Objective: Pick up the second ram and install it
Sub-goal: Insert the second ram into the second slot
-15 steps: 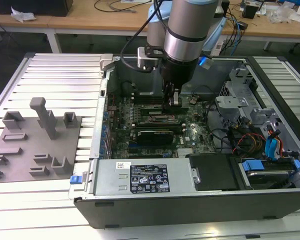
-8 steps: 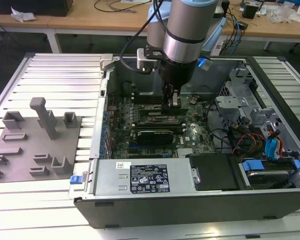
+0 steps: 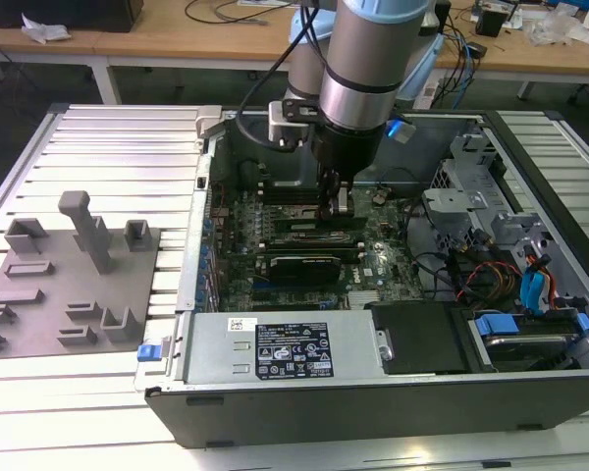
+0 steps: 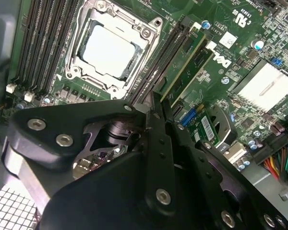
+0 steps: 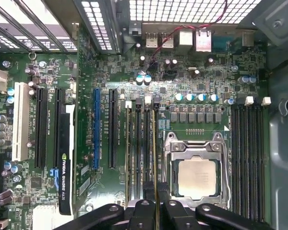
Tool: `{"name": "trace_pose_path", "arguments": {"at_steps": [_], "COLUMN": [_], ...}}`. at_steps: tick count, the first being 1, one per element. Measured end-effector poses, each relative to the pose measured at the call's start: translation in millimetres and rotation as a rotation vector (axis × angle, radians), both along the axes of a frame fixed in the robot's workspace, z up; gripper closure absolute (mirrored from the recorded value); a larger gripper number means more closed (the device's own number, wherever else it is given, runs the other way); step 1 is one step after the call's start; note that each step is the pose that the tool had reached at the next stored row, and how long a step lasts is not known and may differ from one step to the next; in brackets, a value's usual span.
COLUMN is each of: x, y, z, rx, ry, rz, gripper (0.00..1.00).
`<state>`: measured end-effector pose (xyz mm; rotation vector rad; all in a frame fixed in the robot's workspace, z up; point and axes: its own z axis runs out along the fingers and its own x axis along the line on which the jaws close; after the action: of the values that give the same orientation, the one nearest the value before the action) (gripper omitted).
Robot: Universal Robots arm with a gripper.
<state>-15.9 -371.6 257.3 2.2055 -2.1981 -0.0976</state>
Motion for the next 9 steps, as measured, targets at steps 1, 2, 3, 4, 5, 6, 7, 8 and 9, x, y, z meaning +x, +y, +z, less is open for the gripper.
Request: {"name": "trace_pose_path", "arguments": {"at_steps": [1,2,3,4,5,6,7,8,9], "x": [0.0,0.0,-0.1,-0.1,-0.2,-0.2,-0.2,-0.2,-0.2], "y": [0.0,0.0,0.0,0.0,0.0,0.0,0.0,0.0,0.0], "z": [-0.9,-1.7,-2.5,-3.4,-4.0,-4.6,-6.1,-6.7,-7.3], "rx": [0.0,0.0,0.0,0.0,0.0,0.0,0.0,0.0,-0.0001], "ry": [0.0,0.0,0.0,0.0,0.0,0.0,0.0,0.0,0.0], "rz": [0.0,0.0,0.0,0.0,0.0,0.0,0.0,0.0,0.0], "gripper": [0.87,0.87,0.87,0.87,0.87,0.87,0.87,0.87,0.87]}}
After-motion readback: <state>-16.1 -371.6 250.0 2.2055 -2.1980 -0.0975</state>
